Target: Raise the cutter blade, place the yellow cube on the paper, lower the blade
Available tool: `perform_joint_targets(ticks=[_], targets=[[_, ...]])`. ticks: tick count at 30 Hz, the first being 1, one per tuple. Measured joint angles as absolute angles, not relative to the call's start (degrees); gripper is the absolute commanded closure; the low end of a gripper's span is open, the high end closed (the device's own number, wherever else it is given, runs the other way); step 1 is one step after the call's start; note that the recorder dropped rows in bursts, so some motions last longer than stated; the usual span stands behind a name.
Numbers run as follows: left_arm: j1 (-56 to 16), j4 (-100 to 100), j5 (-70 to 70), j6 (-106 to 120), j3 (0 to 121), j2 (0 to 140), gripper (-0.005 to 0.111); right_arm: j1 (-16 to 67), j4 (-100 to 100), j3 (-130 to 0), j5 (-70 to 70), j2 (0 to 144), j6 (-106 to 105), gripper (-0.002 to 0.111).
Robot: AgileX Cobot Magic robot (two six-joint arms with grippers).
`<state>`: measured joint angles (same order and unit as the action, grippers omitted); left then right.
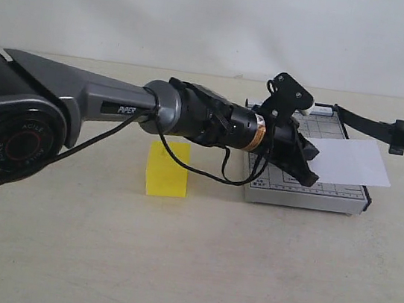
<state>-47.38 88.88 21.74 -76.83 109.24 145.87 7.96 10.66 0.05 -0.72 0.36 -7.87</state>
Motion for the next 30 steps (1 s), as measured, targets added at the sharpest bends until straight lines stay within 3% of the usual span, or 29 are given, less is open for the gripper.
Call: perform_joint_targets(ticks=[13,16,22,24,30], targets=[[-47.4,89.1,21.6,-76.8,110.6,146.5,0.101,8.0,10.7,0.1,-0.7,0.4,-7.9,0.108],[-47.4,89.5,21.5,-76.8,110.6,145.9,0.09,8.0,10.7,0.1,-0.7,0.4,-7.9,0.108],[-47.4,90.4,21.4,-81.1,110.6,142.6,0.051,8.0,10.7,0.1,-0.7,0.4,-7.9,0.108],[-47.4,93.8,21.3,-87.2,110.6,141.1,0.046,8.0,10.7,0.1,-0.7,0.4,-7.9,0.108],[-45.7,99.1,21.9,-102.5,107.3,134.7,0.047,8.0,10.9,0.1,-0.7,0.4,-7.9,0.108]])
